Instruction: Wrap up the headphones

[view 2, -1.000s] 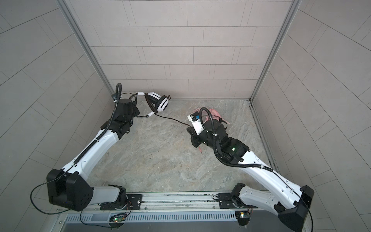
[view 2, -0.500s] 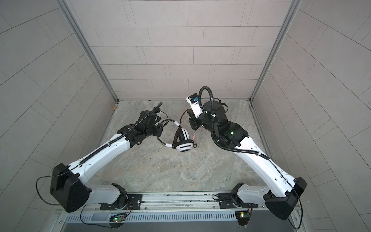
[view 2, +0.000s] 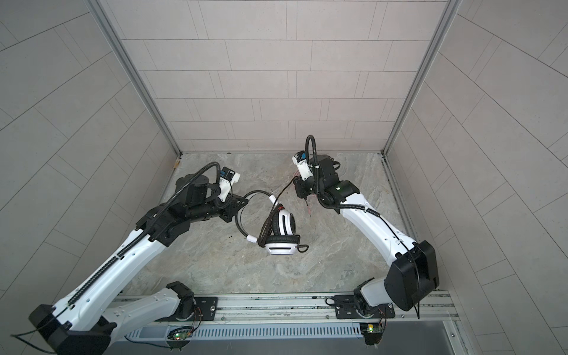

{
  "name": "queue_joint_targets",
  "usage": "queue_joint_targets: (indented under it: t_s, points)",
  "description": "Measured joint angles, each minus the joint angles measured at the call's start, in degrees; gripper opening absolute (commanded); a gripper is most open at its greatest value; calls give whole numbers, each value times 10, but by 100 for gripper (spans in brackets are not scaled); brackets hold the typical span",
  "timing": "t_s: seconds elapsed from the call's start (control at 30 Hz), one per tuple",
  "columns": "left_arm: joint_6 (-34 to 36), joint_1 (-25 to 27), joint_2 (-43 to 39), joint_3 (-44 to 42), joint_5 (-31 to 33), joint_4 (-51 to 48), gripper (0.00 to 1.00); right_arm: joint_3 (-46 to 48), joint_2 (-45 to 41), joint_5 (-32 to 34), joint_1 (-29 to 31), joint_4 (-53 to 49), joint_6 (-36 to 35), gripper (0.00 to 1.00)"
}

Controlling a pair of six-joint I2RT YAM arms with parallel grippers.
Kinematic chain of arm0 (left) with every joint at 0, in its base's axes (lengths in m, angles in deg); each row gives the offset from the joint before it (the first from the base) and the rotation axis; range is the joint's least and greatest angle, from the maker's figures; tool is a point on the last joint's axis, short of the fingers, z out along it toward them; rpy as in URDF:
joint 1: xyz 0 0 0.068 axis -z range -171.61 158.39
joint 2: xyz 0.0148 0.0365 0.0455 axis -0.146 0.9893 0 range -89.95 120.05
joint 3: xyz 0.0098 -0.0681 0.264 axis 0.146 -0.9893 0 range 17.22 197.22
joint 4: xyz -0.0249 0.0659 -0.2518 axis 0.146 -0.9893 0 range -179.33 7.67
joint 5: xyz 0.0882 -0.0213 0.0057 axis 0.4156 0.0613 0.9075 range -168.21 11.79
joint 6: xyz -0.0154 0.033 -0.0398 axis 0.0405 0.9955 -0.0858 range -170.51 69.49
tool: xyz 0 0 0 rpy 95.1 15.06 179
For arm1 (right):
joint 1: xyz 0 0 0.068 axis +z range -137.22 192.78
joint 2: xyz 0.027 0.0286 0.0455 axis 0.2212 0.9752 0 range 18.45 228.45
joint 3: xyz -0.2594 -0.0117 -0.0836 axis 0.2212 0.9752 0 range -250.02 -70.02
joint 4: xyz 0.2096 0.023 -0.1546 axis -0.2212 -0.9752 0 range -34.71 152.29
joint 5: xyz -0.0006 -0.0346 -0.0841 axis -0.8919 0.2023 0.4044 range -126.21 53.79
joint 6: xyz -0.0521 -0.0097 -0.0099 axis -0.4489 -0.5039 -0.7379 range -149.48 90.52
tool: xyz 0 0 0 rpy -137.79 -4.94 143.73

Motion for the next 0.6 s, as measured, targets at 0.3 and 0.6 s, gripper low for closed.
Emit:
queue_joint_targets:
  t_s: [0.3, 0.6]
  points:
    - [-154, -80, -27, -55, -66, 162, 0, 71, 1, -96, -2, 115, 76, 8]
    - [-284, -80, -24, -129, -26, 384, 0, 135, -7, -174, -2, 273, 199, 12]
